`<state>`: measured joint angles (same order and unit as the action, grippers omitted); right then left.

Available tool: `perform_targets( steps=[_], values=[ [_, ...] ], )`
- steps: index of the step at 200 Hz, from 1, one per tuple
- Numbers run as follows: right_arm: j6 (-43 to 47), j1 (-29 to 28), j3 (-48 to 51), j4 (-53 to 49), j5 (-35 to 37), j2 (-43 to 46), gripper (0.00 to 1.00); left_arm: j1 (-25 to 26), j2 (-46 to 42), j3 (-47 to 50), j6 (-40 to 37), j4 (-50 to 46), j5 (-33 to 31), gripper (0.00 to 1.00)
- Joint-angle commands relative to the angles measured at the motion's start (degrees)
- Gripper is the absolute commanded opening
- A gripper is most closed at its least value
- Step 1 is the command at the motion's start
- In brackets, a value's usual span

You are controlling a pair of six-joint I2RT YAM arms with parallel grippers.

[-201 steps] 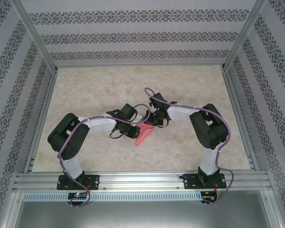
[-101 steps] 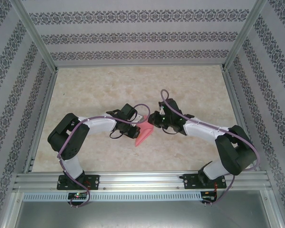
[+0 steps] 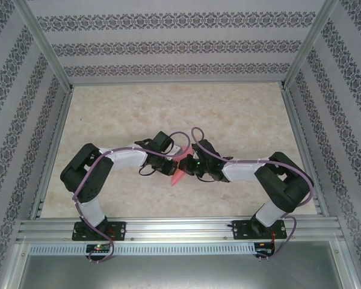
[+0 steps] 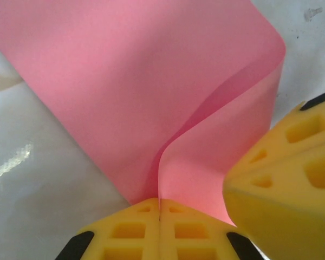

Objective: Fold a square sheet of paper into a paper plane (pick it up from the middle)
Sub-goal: Third fold the triangle at the center of the table.

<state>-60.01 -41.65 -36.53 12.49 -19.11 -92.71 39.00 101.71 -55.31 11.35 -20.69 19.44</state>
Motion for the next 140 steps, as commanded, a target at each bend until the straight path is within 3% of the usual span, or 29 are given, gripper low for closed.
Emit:
perform_targets(
  steps=[1,107,140],
  values=[
    [-1.04,-0.67,0.84,3.03,0.31,-0.92,0.04,-0.51,1.54,0.03,-0.81,-1.45,0.45,0.07],
    [-0.36,-0.50,2.76,4.06,1.19,-6.13,0.05,-0.51,2.44,-0.37,-1.34,-2.34,0.42,0.07],
    [-0.41,0.51,3.19,3.50,0.73,-2.31,0.07,-0.51,2.69,-0.42,-1.38,-2.87,-0.11,0.06]
  ],
)
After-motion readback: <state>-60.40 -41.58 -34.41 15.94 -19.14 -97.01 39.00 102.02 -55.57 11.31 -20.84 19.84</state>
